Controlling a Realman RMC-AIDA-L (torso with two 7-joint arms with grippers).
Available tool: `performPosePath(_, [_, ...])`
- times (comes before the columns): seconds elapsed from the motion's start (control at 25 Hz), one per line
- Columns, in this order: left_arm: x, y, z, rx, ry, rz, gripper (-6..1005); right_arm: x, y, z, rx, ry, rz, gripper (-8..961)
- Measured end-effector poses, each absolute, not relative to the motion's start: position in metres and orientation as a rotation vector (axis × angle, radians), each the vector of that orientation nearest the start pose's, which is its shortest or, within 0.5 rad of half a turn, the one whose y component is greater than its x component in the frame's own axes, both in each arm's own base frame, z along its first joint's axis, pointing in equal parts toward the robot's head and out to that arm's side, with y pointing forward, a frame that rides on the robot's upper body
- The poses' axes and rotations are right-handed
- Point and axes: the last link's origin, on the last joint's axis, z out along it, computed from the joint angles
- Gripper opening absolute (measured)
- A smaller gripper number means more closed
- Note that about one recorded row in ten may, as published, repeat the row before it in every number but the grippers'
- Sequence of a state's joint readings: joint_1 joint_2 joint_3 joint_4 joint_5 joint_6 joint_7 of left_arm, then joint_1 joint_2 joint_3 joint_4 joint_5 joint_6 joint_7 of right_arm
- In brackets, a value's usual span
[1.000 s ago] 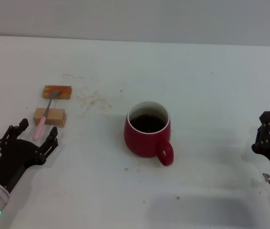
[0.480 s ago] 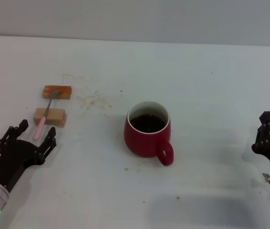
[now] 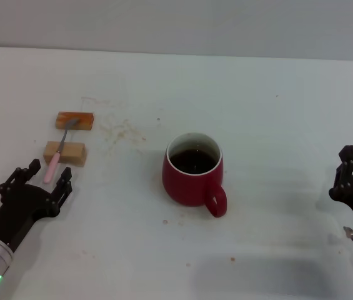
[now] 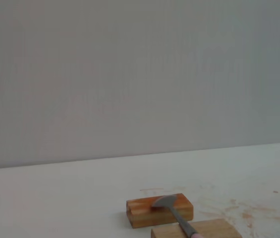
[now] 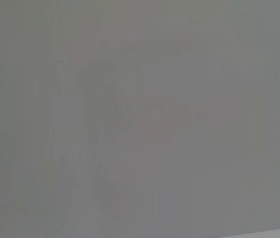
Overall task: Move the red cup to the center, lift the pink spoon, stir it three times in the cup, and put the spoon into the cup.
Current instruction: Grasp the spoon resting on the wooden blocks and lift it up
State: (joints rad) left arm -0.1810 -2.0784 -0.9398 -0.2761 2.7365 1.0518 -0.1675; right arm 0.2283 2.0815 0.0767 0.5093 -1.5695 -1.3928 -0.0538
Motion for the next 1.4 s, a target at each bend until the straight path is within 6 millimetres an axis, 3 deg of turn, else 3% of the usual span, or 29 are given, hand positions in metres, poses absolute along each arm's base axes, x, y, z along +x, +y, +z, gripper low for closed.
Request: performPosePath(1.4, [-0.359,0.245,-0.062,-1.838,-0.652,-0.555,566,0.31,0.215,-0.074,-1.543,0.721,0.811,1])
